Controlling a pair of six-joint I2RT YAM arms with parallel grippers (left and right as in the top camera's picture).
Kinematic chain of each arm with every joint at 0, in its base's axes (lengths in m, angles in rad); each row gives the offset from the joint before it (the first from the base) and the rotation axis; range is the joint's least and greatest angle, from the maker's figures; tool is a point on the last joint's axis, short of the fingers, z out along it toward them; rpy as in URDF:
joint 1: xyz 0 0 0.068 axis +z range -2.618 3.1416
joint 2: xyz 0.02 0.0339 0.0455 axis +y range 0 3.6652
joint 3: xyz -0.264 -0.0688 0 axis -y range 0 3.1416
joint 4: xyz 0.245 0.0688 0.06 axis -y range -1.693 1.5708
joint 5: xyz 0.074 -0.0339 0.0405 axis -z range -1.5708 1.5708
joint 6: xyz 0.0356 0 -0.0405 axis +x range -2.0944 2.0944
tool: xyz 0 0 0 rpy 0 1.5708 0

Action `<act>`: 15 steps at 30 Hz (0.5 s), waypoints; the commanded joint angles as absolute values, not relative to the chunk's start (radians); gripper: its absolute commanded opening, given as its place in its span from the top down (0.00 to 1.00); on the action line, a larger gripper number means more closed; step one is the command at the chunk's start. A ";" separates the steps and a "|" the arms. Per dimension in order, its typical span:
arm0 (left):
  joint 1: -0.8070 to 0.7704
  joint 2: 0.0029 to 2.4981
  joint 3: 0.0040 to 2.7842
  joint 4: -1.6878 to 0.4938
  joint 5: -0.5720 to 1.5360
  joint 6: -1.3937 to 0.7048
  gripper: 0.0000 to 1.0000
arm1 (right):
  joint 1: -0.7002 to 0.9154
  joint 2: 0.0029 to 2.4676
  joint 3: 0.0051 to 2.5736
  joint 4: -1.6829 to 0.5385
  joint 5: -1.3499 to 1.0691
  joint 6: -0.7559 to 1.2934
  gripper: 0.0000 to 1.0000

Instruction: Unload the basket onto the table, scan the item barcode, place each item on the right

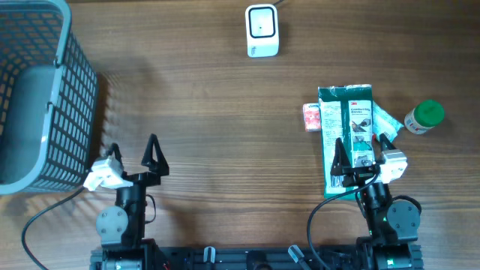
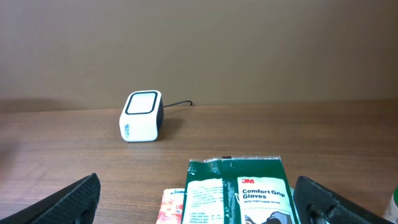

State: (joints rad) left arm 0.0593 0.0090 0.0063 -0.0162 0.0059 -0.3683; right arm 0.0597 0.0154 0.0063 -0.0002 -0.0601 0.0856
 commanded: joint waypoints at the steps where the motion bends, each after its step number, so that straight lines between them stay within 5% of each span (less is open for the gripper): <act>1: 0.059 0.004 0.006 -0.076 0.000 -0.312 0.00 | 0.055 0.005 0.005 0.003 -0.076 0.081 0.00; 15: 0.059 0.005 0.006 -0.075 0.007 -0.239 0.00 | 0.055 0.005 0.005 0.003 -0.076 0.081 0.00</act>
